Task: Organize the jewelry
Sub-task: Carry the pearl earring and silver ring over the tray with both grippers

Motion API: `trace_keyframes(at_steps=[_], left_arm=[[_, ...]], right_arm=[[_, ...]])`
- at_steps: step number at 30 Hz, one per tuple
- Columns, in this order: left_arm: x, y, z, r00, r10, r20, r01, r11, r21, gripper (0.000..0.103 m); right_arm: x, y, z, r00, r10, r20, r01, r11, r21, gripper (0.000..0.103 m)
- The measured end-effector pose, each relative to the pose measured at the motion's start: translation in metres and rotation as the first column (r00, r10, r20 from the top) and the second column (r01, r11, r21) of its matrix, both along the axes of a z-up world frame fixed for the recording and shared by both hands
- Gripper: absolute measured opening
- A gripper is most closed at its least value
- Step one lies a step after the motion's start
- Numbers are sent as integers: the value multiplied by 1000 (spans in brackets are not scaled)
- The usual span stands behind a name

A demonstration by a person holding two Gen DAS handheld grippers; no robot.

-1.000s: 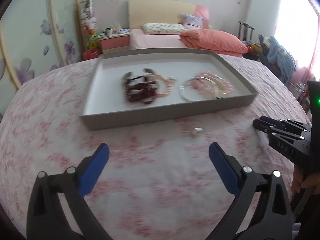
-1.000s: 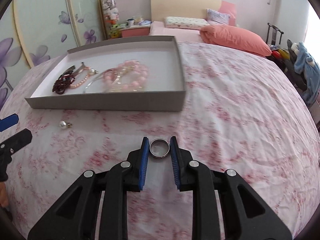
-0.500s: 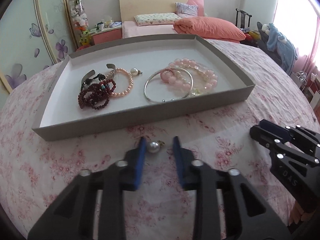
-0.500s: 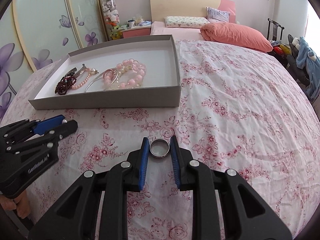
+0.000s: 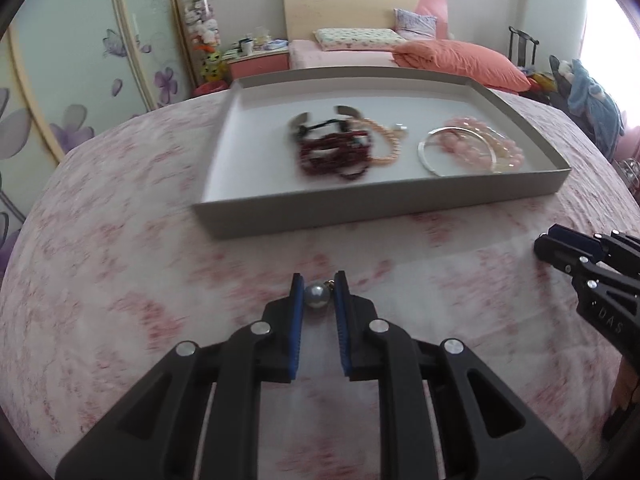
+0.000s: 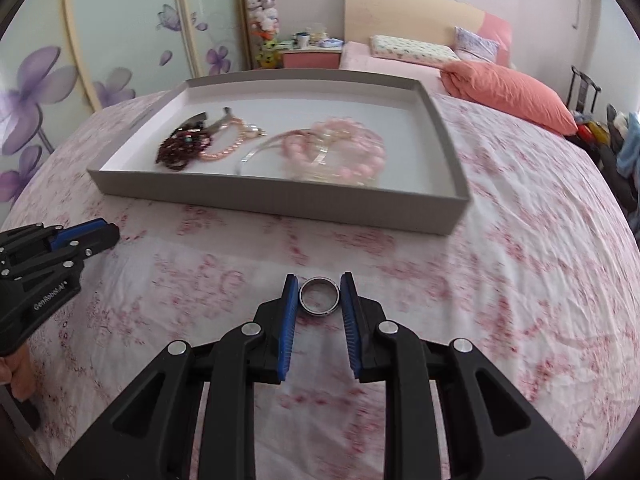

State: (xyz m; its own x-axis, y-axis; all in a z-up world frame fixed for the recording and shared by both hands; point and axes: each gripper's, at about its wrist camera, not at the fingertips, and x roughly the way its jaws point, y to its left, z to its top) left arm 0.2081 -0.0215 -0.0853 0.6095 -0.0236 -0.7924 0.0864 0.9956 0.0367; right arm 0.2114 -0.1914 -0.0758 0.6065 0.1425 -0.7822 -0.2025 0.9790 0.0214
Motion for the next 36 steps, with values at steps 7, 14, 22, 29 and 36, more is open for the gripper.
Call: trace_keyframes(at_steps=[7,14,22,29,36], left_arm=[[-5,10,1,1000,1,13,-1,1000,-24,17],[-5,12,0,1000,3,11,-2,999,-47,17],[-5,11,0,1000,3,11,-3,999,-47,16],[-12,12,3,1000,21,10,-20,997,-69,16],[-35,13,24,993,35,111,-23,993,-112,16]], right_arm=[[0,-1,0,1000,-2,-3,2,1000,14,23],[0,2,0,1000,-2,-1,2,1000,6,23],[0,0,-1,1000,-3,-4,3,1000,22,23],[-5,-9,4,999,-32,20,31,998,53,23],[-26,-17,26,991,-71,112,59,993,106,23]])
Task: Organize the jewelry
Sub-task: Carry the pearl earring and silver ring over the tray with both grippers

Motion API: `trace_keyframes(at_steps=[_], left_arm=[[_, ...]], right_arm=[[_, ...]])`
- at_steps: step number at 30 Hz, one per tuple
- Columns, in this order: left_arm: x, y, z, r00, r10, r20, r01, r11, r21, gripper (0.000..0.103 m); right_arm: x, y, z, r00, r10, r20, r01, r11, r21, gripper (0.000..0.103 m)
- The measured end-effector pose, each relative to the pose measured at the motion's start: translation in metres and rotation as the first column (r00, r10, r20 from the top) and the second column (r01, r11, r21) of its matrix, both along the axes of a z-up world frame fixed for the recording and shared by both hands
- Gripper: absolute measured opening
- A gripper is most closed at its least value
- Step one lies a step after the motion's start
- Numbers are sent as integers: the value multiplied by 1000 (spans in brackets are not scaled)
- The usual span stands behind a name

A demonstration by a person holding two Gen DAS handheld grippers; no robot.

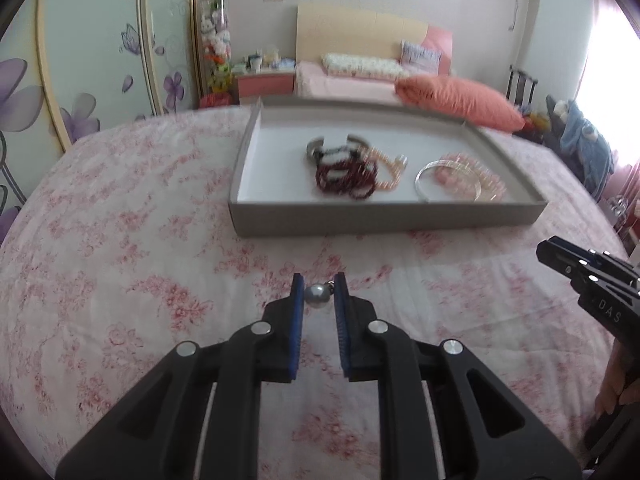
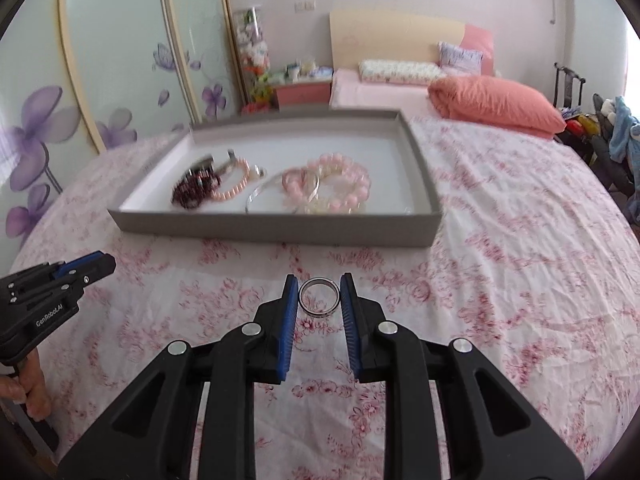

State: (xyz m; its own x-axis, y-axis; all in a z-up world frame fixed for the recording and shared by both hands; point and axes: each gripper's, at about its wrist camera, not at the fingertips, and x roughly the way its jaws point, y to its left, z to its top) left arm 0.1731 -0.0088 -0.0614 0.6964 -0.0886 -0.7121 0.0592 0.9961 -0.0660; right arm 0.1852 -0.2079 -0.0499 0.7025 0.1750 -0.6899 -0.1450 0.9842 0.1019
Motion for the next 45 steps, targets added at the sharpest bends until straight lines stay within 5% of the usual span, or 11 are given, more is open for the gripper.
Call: trace_keyframes(at_steps=[5,11,19,31,45], left_arm=[[-17,-7,24,990,10,140,-9,1000,-5,16],[-31,-15,52,953,36,301,-38,999,-2,16],[-29,-20,65,933,39,357,-42,999,-2,16],[11,-23,77,912,31,409,-43,999,18,16],[94,-18,43,958,31,286,-34,999,5,16]], right_arm=[[-18,-1,25,989,-42,141,38,999,32,23],[-39,-1,55,940,-78,332,68,997,40,23],[-49,5,79,871,-75,486,81,997,11,23],[-10,12,89,852,-77,519,76,997,23,23],[69,23,56,941,-45,336,37,999,29,23]])
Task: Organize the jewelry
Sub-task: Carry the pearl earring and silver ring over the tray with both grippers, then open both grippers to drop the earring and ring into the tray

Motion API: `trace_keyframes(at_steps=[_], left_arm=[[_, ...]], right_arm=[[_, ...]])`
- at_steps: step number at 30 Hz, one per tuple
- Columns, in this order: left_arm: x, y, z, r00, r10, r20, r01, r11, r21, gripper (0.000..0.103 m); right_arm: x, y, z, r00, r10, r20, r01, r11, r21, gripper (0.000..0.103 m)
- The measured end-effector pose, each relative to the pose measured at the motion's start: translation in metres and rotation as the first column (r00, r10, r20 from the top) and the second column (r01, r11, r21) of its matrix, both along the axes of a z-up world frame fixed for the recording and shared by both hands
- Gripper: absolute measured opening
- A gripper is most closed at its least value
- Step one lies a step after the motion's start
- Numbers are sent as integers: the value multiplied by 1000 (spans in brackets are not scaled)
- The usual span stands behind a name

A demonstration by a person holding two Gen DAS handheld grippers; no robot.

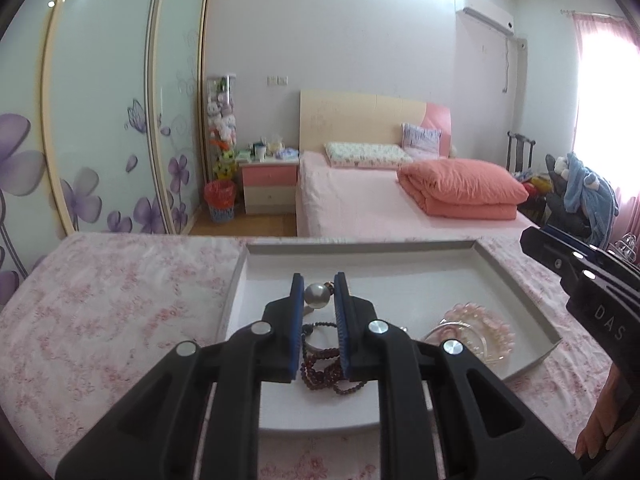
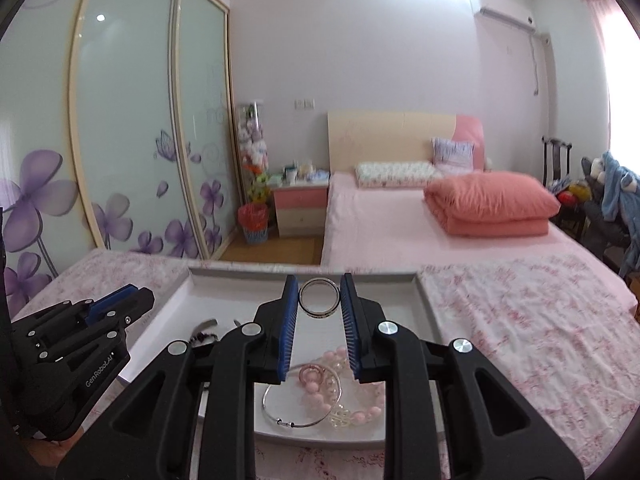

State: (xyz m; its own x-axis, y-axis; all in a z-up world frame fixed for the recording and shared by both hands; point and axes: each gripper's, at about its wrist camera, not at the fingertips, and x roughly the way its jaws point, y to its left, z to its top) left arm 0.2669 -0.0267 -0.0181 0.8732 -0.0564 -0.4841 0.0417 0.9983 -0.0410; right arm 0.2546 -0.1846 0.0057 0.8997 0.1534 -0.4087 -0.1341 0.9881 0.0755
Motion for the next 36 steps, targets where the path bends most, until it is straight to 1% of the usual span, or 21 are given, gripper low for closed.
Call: trace_keyframes(at_steps=[3,8,11,14,15,18,22,24,29,32,34,36], left_arm=[[11,0,-8,1000,-2,-31,2,1000,-6,16],[21,-3,-17,998,-18,-61,18,1000,-3,16],[26,-4,-22,996,-28,-90,27,1000,-13,16],[31,-1,-27,992,-31,-125,27,999,-34,19],[33,2,-27,990,-29,-136,23,998,-51,22],[34,14,-22,989,-27,-146,11,994,-111,28],[31,28,-8,991,-12,-133,-10,987,-163,31],[26,32,0,993,-3,-121,-18,985,-171,32],[13,38,17,995,7,-97,-24,985,-174,33],[5,43,25,996,5,-89,-21,983,-185,34],[-3,46,31,996,5,-84,-21,982,-190,34],[-13,49,35,997,6,-75,-21,981,-194,38]], right_arm=[[14,2,-13,998,8,-69,-7,1000,10,23],[27,0,-26,989,15,-145,-11,999,30,23],[36,-2,-32,981,30,-194,-19,998,55,23],[41,-4,-38,969,43,-243,-24,997,80,26],[40,-5,-38,968,45,-249,-24,996,88,29],[35,-13,-33,969,44,-245,-12,991,130,32],[31,-21,-19,975,37,-219,0,986,166,33],[25,-21,-11,979,31,-199,3,986,167,37],[15,-16,2,985,34,-172,-7,988,157,37],[5,-14,10,987,37,-155,-13,988,154,41],[-1,-13,15,989,39,-146,-16,988,152,42],[-9,-12,19,990,43,-135,-23,989,148,43]])
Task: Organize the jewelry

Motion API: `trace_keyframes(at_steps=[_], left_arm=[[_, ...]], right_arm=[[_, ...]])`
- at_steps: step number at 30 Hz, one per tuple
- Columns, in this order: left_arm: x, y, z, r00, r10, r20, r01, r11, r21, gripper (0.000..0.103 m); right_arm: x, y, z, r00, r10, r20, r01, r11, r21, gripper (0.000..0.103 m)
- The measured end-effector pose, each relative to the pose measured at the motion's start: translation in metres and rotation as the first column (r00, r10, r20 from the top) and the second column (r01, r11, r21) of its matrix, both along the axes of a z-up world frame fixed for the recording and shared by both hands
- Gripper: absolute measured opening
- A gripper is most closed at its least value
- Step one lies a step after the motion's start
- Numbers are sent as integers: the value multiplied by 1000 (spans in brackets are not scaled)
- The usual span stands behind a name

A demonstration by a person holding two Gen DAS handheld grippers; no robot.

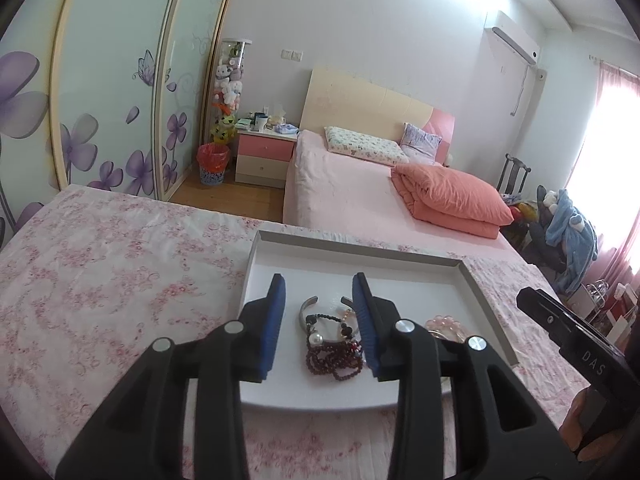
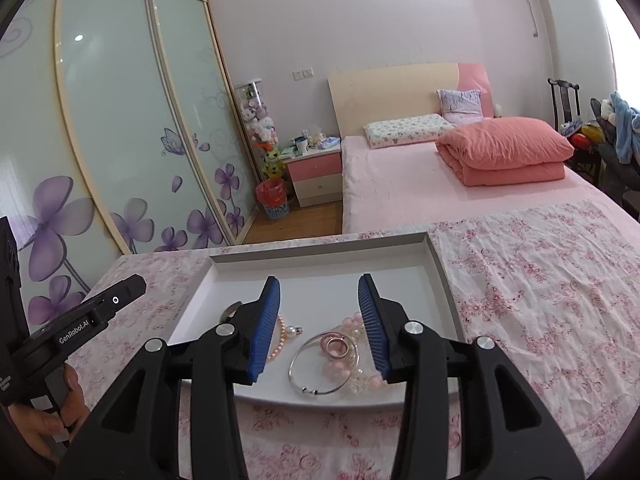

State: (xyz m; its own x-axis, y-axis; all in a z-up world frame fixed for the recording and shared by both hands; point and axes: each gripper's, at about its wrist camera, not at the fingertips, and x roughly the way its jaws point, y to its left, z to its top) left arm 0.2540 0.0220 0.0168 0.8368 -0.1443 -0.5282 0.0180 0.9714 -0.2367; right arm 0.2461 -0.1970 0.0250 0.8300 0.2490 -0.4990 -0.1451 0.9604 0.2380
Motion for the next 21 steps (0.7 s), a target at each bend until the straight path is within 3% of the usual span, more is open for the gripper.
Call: trace_keyframes(at_steps=[5,13,21], left_arm=[[-28,9,6,1000,16,13,-16,1000,-2,46],[-77,21,5,999,43,29,-43,999,11,66],[-99,24,12,996,64,64,-68,996,62,98]], right_arm=[[-25,1,5,1000,3,27,-3,1000,-18,52],[-60,6,3,999,4,49,1,996,-88,71],[-82,9,9,997,-19,79,29,991,-128,101]])
